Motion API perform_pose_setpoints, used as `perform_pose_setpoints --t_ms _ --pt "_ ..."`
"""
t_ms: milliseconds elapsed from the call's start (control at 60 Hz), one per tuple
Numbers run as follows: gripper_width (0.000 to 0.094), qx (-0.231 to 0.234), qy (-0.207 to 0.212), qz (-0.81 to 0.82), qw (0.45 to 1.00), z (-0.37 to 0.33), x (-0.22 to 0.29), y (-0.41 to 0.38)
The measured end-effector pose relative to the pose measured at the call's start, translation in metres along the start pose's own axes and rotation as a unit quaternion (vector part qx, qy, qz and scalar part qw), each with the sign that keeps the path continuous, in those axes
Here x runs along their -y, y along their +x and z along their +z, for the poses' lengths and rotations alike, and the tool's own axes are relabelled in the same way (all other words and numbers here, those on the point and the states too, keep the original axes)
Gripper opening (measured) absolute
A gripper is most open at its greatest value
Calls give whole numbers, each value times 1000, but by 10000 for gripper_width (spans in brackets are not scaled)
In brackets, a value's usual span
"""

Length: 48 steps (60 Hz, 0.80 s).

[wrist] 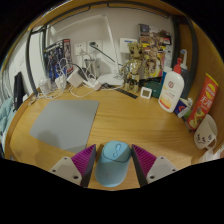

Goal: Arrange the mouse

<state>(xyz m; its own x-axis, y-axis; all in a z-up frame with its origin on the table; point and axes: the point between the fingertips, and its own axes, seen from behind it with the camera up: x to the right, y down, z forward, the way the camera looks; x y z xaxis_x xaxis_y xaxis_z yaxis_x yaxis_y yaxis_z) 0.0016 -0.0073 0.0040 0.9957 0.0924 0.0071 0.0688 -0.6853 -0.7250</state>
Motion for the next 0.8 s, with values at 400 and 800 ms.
perform_pose_setpoints --t_ms 400,800 --pt "387 -11 27 20 999 -2 1 -2" --pt "309 -120 58 32 991 -39 74 18"
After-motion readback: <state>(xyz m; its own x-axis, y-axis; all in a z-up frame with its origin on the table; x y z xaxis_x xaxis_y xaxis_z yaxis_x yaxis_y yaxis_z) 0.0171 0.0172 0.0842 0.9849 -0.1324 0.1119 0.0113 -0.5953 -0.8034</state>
